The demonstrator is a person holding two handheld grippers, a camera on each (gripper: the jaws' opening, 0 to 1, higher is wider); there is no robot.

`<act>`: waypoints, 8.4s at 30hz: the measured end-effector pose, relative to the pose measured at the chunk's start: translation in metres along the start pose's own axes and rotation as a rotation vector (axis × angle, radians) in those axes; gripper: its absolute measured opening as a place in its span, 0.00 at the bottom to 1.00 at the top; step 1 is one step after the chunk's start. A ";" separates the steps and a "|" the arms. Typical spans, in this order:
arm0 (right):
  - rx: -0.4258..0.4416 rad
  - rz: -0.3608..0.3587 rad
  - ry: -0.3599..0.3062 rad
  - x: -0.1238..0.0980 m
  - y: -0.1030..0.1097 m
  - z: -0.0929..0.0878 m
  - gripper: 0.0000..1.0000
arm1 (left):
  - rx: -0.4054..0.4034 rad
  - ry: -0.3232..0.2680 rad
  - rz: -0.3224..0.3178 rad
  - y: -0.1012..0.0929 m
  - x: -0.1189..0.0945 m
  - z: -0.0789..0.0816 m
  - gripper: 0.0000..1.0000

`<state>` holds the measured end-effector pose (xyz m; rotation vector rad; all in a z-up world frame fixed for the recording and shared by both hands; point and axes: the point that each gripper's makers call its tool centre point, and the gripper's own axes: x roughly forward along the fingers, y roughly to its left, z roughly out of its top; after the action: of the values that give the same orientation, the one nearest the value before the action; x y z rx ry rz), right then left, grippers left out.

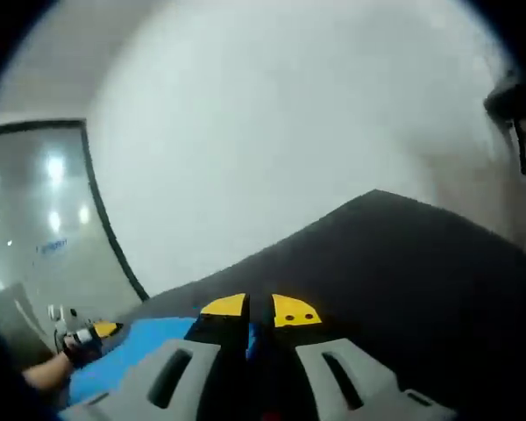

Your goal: Spread out the cloth and fold it

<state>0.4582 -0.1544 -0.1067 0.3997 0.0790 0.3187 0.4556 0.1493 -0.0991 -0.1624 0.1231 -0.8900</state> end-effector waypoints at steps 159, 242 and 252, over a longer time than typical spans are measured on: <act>-0.666 0.449 0.200 -0.162 0.133 -0.060 0.12 | 0.945 0.496 -0.013 -0.138 -0.103 -0.083 0.05; -0.898 0.040 0.064 -0.068 0.088 0.015 0.00 | 0.563 0.479 0.136 -0.064 -0.021 0.006 0.01; -0.339 -0.025 0.210 -0.022 0.024 -0.055 0.08 | 0.170 0.438 0.185 -0.021 0.012 -0.053 0.03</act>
<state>0.4232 -0.1201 -0.1480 0.0283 0.2323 0.3417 0.4374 0.1220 -0.1474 0.2029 0.4616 -0.7356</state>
